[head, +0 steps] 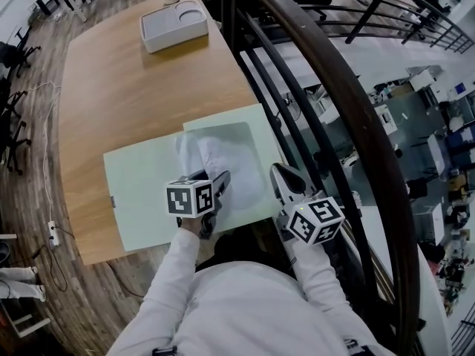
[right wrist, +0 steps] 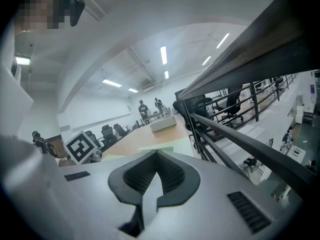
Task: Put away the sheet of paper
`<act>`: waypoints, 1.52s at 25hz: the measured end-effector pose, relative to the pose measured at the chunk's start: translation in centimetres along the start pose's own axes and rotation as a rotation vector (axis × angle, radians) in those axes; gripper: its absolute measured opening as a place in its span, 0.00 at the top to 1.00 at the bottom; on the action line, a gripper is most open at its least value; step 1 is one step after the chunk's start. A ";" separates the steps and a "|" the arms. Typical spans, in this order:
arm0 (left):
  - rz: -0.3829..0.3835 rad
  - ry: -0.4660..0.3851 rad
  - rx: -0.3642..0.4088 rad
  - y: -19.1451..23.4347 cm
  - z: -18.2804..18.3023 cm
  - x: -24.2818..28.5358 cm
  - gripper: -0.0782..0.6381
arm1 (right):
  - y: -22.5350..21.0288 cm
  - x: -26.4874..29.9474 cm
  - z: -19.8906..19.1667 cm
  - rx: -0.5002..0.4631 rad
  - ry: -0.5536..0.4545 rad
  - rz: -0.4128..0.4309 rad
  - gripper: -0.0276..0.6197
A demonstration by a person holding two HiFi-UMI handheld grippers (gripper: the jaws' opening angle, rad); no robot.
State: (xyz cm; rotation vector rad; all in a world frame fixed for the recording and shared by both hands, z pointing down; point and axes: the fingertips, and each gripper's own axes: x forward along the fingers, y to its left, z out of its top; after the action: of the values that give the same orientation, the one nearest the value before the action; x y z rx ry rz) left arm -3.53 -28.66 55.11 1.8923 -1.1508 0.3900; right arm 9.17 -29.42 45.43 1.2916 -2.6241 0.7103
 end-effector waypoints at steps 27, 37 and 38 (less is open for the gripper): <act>0.152 -0.320 0.229 1.2 5.6 -9.7 0.77 | 3.5 -0.8 0.6 -0.069 -0.040 0.020 0.92; 0.139 -0.470 0.345 -1.0 8.3 -13.6 0.85 | 4.0 -1.3 1.7 -0.084 -0.070 -0.004 0.92; 0.140 -0.486 0.365 -1.2 8.4 -14.0 0.86 | 4.0 -1.3 1.8 -0.087 -0.073 -0.005 0.92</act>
State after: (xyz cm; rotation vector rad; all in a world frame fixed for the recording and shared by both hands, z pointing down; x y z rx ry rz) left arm -11.24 -27.21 40.71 2.3095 -1.6256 0.2294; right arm 7.02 -27.21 41.98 1.3235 -2.6750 0.5518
